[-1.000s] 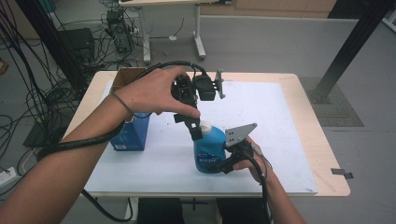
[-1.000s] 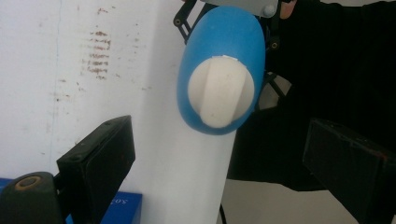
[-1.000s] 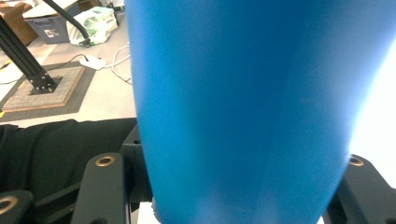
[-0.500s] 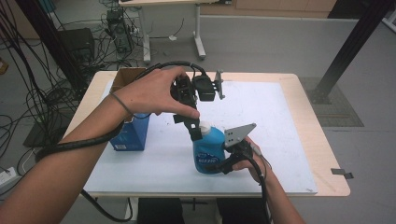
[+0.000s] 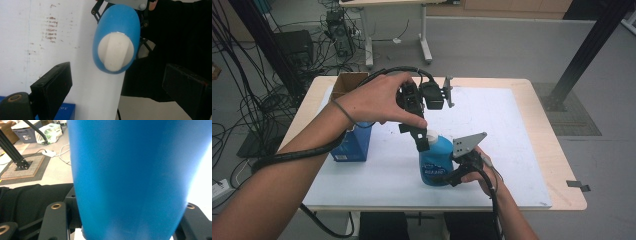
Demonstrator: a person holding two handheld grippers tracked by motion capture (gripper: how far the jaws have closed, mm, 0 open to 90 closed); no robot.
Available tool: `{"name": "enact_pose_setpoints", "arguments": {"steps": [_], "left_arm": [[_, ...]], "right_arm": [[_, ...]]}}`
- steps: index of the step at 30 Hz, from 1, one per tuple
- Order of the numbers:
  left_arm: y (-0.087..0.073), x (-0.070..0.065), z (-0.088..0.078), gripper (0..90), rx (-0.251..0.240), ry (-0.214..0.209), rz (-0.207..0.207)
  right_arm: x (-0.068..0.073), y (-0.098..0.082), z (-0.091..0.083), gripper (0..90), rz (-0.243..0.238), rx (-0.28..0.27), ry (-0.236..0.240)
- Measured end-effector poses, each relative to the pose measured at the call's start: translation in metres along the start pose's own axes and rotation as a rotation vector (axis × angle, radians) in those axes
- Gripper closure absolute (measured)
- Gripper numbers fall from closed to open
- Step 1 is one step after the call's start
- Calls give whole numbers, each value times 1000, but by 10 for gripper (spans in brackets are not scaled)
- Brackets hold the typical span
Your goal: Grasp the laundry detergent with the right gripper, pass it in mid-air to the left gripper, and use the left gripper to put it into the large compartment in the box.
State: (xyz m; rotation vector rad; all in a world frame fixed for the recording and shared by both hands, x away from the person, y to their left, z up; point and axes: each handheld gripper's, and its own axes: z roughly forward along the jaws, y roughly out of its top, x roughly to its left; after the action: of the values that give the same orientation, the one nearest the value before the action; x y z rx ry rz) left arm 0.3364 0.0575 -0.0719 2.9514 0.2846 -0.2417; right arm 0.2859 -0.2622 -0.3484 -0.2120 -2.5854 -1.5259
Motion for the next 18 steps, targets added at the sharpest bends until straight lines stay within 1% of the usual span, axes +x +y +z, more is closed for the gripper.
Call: {"name": "enact_pose_setpoints", "arguments": {"steps": [15, 18], "left_arm": [[1, -1, 0, 94, 6, 3, -2], [0, 0, 0, 92, 4, -2, -5]], "right_arm": [[1, 1, 1, 405, -1, -1, -2], [1, 1, 1, 405, -1, -1, -1]]}}
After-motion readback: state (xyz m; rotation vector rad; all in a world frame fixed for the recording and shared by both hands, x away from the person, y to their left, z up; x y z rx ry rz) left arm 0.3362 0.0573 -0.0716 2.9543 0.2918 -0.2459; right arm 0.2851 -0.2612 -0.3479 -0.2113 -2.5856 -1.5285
